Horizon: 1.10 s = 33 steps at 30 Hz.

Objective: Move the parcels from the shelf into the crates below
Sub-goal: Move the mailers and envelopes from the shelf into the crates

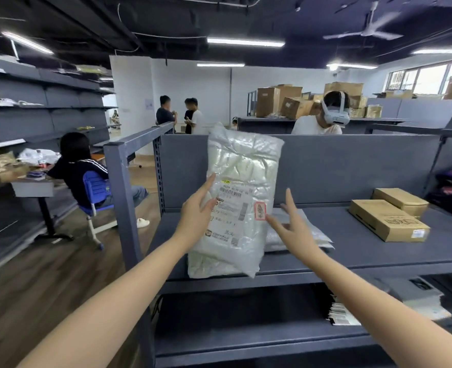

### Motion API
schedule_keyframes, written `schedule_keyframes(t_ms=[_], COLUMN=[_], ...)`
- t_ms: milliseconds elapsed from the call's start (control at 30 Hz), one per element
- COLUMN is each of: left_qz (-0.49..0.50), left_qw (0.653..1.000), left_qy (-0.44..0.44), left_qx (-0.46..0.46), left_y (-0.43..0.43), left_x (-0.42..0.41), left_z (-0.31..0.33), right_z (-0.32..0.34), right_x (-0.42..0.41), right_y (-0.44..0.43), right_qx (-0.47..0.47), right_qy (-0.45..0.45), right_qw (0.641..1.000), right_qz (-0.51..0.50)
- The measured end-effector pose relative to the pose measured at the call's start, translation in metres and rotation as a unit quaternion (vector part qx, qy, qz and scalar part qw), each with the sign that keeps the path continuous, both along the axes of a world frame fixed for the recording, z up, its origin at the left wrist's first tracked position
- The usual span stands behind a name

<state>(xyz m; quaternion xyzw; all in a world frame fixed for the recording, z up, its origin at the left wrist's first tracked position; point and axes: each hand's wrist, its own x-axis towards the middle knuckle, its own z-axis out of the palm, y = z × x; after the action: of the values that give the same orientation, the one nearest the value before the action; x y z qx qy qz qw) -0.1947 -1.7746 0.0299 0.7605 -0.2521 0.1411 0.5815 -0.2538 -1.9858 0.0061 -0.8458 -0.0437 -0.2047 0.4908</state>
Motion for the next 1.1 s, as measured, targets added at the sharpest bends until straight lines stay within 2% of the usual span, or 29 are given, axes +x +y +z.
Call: schedule_keyframes(t_ms=[67, 200, 433, 700, 900, 1100], left_qz=[0.005, 0.011, 0.040, -0.022, -0.033, -0.021], left_qw=[0.999, 0.998, 0.999, 0.997, 0.994, 0.992], left_qy=[-0.003, 0.006, 0.005, 0.049, 0.065, 0.072], left_qx=[-0.039, -0.067, 0.028, 0.058, 0.079, 0.101], left_y=[-0.008, -0.014, -0.001, 0.009, 0.010, 0.008], left_x=[-0.008, -0.016, -0.018, -0.019, -0.041, -0.080], left_z=[-0.005, -0.014, -0.034, -0.072, -0.094, -0.114], right_z=[-0.008, -0.015, -0.026, -0.059, -0.075, -0.082], right_x=[-0.001, 0.001, 0.002, -0.013, -0.038, -0.084], right_y=[0.015, 0.032, 0.034, 0.033, 0.028, 0.022], right_qx=[0.027, 0.068, 0.053, 0.053, -0.019, -0.055], right_qy=[-0.010, -0.064, -0.112, -0.060, 0.001, 0.008], right_qw=[0.999, 0.995, 0.992, 0.996, 0.999, 0.998], right_qz=[0.041, 0.036, -0.004, -0.030, -0.033, -0.014])
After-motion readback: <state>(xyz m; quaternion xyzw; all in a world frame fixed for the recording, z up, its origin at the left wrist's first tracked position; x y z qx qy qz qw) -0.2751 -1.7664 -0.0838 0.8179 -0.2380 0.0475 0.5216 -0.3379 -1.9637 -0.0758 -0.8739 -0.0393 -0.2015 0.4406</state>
